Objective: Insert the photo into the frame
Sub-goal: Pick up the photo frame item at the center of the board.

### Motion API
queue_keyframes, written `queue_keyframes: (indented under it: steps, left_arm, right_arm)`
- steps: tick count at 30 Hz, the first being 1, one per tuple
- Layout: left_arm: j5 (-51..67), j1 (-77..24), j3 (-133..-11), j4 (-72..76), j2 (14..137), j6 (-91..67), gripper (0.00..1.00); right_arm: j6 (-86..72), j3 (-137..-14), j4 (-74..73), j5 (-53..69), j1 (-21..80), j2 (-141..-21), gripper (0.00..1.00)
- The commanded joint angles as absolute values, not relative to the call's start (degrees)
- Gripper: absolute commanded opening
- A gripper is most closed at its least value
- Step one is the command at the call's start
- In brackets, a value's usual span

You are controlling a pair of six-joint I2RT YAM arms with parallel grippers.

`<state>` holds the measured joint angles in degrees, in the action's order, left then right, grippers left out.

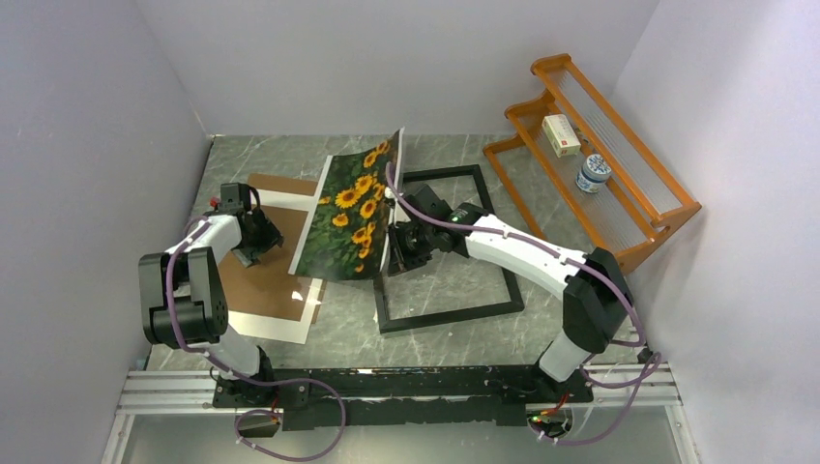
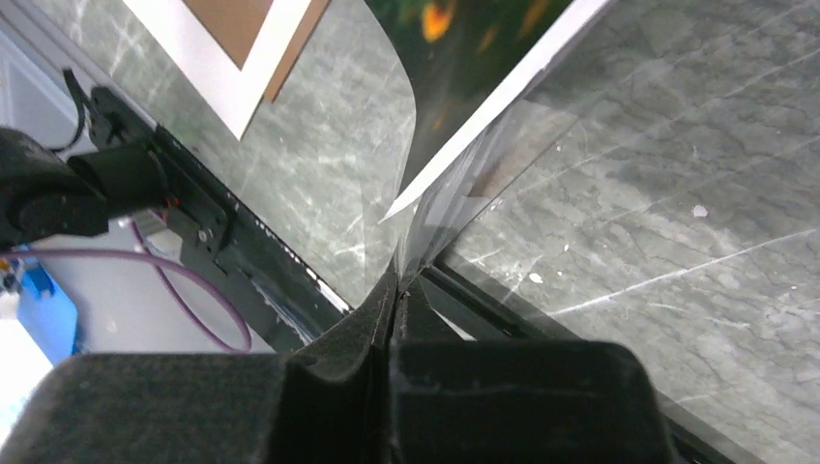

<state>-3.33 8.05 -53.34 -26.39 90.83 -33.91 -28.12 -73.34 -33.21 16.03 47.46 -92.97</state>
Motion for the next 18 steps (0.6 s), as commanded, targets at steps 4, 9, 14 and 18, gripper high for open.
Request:
queue_keyframes:
  steps: [4,9,14,18]
  left_arm:
    - [-4.94,7.93,-53.84,-25.22,89.88,-35.18,0.69]
    - [-7.37,7.98,-54.05,-25.86,87.05,-35.83,0.69]
    - [-6.39,7.91,-54.05,-24.87,85.9,-35.78,0.69]
    - [-5.8,7.96,-54.13,-24.18,86.23,-35.5,0.69]
  right_arm:
    - [-19.99,-81.72,-37.66,22.81,48.26,-95.57,0.0]
    - [-18.67,-85.4,-38.02,26.31,50.26,-97.99,0.0]
    - [-18.96,-86.83,-40.13,22.73,50.45,-98.53,0.0]
    - [-18.58,-86.47,-43.29,17.84,49.54,-96.42,0.0]
